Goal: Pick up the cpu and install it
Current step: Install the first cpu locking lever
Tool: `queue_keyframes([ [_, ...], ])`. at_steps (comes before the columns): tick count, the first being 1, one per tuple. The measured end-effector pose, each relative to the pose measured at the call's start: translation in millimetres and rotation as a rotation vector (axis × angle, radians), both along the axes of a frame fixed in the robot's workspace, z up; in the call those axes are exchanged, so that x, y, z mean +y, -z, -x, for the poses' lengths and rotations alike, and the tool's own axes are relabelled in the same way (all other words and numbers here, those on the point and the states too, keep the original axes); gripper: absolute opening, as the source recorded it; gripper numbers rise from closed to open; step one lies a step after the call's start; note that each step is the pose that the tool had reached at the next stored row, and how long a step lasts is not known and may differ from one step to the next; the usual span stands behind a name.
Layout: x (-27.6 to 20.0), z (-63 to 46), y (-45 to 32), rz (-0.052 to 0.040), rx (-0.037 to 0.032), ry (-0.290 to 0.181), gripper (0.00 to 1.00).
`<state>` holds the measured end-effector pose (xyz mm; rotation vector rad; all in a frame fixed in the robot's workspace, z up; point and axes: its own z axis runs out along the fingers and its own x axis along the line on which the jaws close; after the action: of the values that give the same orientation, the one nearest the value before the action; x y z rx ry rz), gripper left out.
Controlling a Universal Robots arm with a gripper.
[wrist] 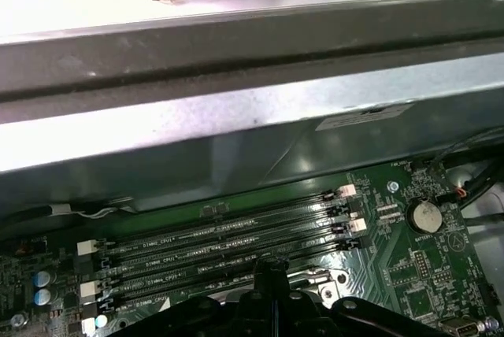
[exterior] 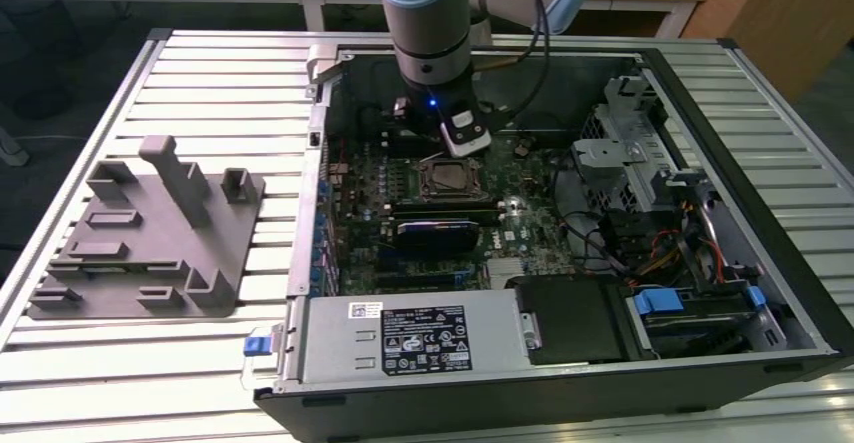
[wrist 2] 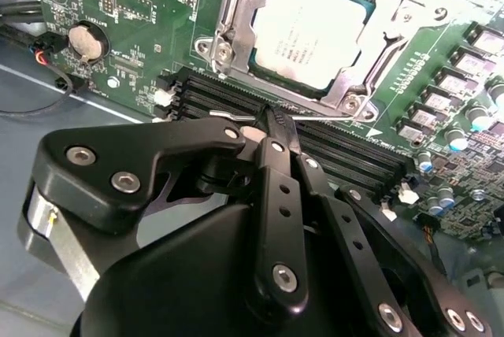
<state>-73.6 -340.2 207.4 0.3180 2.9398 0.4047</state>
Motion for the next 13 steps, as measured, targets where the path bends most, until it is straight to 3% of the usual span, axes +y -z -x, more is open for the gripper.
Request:
queue_keyframes([
  [6, 3.1, -0.1, 2.9, 0.0132, -0.0001, 0.000, 0.11],
  [13, 7.8, -1.8, 4.2, 0.0185, 0.0000, 0.018, 0.11],
])
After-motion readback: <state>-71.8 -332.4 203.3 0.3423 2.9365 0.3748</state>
